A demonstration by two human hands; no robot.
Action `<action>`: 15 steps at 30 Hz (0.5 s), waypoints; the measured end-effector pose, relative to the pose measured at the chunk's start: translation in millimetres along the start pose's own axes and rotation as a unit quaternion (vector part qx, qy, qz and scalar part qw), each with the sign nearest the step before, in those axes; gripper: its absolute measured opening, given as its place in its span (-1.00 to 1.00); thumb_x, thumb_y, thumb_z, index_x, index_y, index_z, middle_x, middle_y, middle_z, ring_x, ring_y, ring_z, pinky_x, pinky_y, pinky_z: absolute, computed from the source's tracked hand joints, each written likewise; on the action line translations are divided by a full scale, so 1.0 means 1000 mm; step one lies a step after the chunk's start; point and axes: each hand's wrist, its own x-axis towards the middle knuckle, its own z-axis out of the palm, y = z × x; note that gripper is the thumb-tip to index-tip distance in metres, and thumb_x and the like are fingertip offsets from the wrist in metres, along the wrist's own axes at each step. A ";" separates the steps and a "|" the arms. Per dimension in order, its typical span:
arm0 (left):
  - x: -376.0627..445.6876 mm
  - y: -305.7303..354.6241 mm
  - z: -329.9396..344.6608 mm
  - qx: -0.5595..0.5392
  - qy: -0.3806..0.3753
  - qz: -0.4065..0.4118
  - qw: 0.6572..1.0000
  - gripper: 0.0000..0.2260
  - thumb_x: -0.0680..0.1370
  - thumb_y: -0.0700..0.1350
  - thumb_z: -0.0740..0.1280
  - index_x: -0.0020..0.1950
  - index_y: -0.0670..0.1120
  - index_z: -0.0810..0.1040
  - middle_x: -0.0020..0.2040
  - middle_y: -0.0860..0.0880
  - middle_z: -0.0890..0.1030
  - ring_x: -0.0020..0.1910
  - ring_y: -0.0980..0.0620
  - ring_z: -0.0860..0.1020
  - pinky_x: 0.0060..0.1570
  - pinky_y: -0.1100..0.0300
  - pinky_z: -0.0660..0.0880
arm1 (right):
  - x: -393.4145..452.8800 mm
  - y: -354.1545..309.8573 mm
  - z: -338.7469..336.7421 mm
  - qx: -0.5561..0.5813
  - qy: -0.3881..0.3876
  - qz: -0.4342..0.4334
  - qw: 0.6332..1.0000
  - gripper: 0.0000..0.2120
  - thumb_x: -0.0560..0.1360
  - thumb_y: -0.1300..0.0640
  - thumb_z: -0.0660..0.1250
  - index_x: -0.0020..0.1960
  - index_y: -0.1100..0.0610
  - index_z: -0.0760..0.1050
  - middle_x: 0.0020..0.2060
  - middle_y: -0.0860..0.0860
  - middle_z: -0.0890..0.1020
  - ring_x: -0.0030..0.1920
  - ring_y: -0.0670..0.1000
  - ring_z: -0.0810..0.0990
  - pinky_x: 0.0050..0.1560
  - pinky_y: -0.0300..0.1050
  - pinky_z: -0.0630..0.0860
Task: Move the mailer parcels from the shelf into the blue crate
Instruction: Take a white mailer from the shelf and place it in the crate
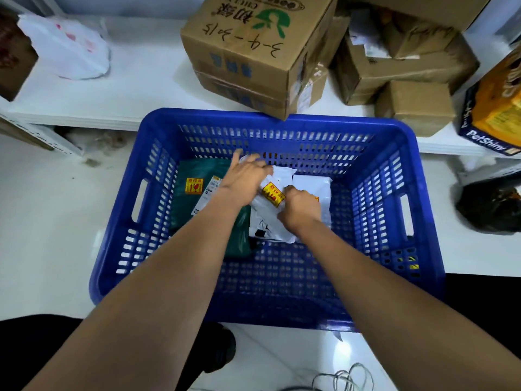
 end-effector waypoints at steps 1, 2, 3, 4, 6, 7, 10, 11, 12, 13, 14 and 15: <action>-0.002 -0.005 -0.003 -0.003 0.009 -0.003 1.000 -0.53 0.46 -0.08 0.46 0.35 0.03 0.44 0.30 0.00 0.50 0.42 -0.03 0.33 0.47 -0.15 0.00 | 0.002 0.004 -0.010 -0.015 -0.001 -0.016 1.000 -0.72 0.44 0.17 0.37 0.13 0.15 0.44 -0.05 0.15 0.64 -0.02 0.21 0.63 -0.19 -0.08 0.44; -0.004 -0.010 -0.006 -0.007 0.011 -0.005 1.000 -0.51 0.45 0.01 0.47 0.34 0.01 0.44 0.27 -0.01 0.51 0.36 -0.03 0.38 0.45 -0.12 0.03 | 0.005 0.009 -0.019 -0.029 -0.003 -0.039 0.999 -0.72 0.44 0.15 0.37 0.12 0.14 0.44 -0.07 0.15 0.63 -0.03 0.21 0.62 -0.20 -0.09 0.43; -0.008 -0.011 -0.008 -0.009 0.008 -0.004 1.000 -0.50 0.45 0.07 0.46 0.34 0.00 0.43 0.25 -0.01 0.52 0.32 -0.03 0.41 0.43 -0.09 0.06 | 0.006 0.014 -0.028 -0.035 -0.010 -0.059 0.998 -0.71 0.43 0.11 0.38 0.11 0.12 0.44 -0.07 0.14 0.63 -0.03 0.20 0.62 -0.21 -0.09 0.43; -0.010 -0.010 -0.009 -0.008 0.011 -0.003 1.000 -0.49 0.46 0.11 0.44 0.34 -0.01 0.41 0.24 -0.01 0.52 0.29 -0.04 0.44 0.41 -0.07 0.09 | 0.007 0.020 -0.034 -0.038 -0.017 -0.072 0.997 -0.69 0.42 0.08 0.39 0.12 0.11 0.44 -0.06 0.13 0.63 -0.03 0.20 0.61 -0.20 -0.10 0.43; -0.012 -0.002 -0.004 -0.003 0.008 -0.002 1.000 -0.47 0.48 0.16 0.40 0.36 -0.04 0.40 0.24 -0.02 0.53 0.25 -0.05 0.47 0.35 -0.01 0.17 | 0.009 0.033 -0.035 -0.043 -0.045 -0.078 0.995 -0.68 0.42 0.05 0.40 0.13 0.08 0.44 -0.03 0.11 0.62 0.00 0.18 0.60 -0.16 -0.09 0.43; -0.013 0.005 0.003 -0.003 -0.008 -0.007 1.000 -0.47 0.49 0.17 0.38 0.36 -0.06 0.39 0.25 -0.04 0.53 0.25 -0.06 0.48 0.31 0.01 0.21 | 0.010 0.036 -0.033 -0.050 -0.065 -0.076 0.994 -0.68 0.43 0.06 0.39 0.14 0.07 0.44 0.00 0.11 0.61 0.04 0.18 0.58 -0.09 -0.07 0.43; -0.017 0.020 0.031 -0.040 -0.033 -0.059 0.997 -0.48 0.53 0.15 0.34 0.36 -0.13 0.35 0.31 -0.11 0.50 0.31 -0.12 0.43 0.31 0.01 0.28 | 0.016 0.034 -0.014 -0.092 -0.081 -0.038 0.992 -0.52 0.44 0.20 0.39 0.30 0.09 0.33 0.18 0.13 0.48 0.26 0.21 0.41 0.31 0.19 0.26; -0.018 0.021 0.036 -0.053 -0.028 -0.079 0.995 -0.48 0.54 0.15 0.33 0.36 -0.14 0.34 0.33 -0.12 0.49 0.32 -0.13 0.41 0.31 0.00 0.28 | 0.015 0.032 -0.006 -0.102 -0.064 -0.021 0.992 -0.42 0.42 0.23 0.41 0.37 0.10 0.26 0.24 0.14 0.40 0.31 0.22 0.35 0.35 0.25 0.21; -0.017 0.020 0.037 -0.061 -0.023 -0.090 0.994 -0.48 0.54 0.15 0.33 0.36 -0.14 0.33 0.33 -0.13 0.49 0.33 -0.13 0.41 0.31 0.01 0.28 | 0.014 0.031 0.001 -0.106 -0.030 -0.013 0.994 -0.38 0.42 0.23 0.43 0.39 0.12 0.21 0.26 0.16 0.36 0.31 0.22 0.32 0.34 0.25 0.23; -0.016 0.017 0.037 -0.066 -0.025 -0.093 0.993 -0.47 0.53 0.16 0.34 0.35 -0.14 0.34 0.32 -0.13 0.50 0.32 -0.13 0.42 0.29 0.01 0.30 | 0.011 0.033 0.008 -0.101 0.005 -0.018 0.995 -0.39 0.44 0.21 0.43 0.38 0.16 0.22 0.27 0.16 0.36 0.30 0.21 0.32 0.31 0.18 0.28; -0.016 0.014 0.036 -0.070 -0.035 -0.089 0.993 -0.46 0.52 0.17 0.36 0.34 -0.14 0.35 0.29 -0.12 0.52 0.29 -0.13 0.45 0.26 0.02 0.34 | 0.009 0.037 0.014 -0.085 0.035 -0.030 0.995 -0.44 0.45 0.21 0.43 0.36 0.19 0.25 0.25 0.16 0.38 0.28 0.19 0.33 0.26 0.09 0.34; -0.016 0.012 0.034 -0.073 -0.043 -0.083 0.993 -0.45 0.50 0.18 0.37 0.32 -0.14 0.37 0.26 -0.12 0.54 0.26 -0.13 0.48 0.21 0.03 0.38 | 0.007 0.043 0.020 -0.056 0.055 -0.043 0.996 -0.48 0.46 0.21 0.43 0.33 0.21 0.29 0.23 0.15 0.41 0.26 0.16 0.34 0.22 0.01 0.38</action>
